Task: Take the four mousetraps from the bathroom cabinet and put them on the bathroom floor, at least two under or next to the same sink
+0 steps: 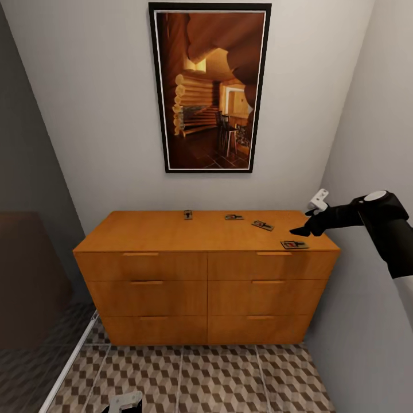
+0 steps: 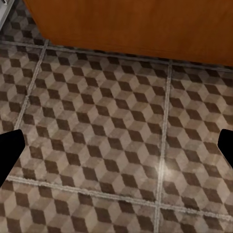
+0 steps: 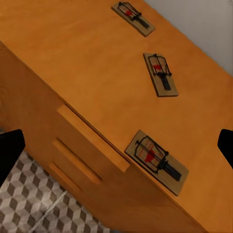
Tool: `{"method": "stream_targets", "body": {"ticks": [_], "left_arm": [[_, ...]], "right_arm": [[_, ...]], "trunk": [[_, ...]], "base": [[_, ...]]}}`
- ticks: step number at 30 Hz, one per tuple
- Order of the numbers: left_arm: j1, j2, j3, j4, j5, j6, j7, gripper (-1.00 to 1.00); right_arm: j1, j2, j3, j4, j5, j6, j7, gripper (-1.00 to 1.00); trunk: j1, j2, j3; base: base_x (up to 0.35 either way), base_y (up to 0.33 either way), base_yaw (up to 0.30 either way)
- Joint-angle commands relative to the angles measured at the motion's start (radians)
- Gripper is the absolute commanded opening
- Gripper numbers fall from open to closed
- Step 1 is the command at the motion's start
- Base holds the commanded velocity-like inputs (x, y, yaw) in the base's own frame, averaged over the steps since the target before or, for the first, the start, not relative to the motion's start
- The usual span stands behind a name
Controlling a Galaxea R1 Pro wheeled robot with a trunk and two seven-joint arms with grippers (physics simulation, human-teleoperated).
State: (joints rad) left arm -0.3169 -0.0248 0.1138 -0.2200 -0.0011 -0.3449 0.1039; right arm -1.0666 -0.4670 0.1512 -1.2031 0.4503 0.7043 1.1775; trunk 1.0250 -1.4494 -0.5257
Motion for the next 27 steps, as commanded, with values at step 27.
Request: {"method": "stream_targets", "body": {"ticks": [27], "left_arm": [[-0.001, 0.0, 0.003, 0.001, -0.001, -0.004, 0.0, 1.0]], "right_arm": [[-0.001, 0.001, -0.048, 0.152, -0.347, -0.125, 0.187, 1.0]], "trunk": [[0.0, -0.001, -0.001]], "base": [[0.0, 0.0, 0.0]]}}
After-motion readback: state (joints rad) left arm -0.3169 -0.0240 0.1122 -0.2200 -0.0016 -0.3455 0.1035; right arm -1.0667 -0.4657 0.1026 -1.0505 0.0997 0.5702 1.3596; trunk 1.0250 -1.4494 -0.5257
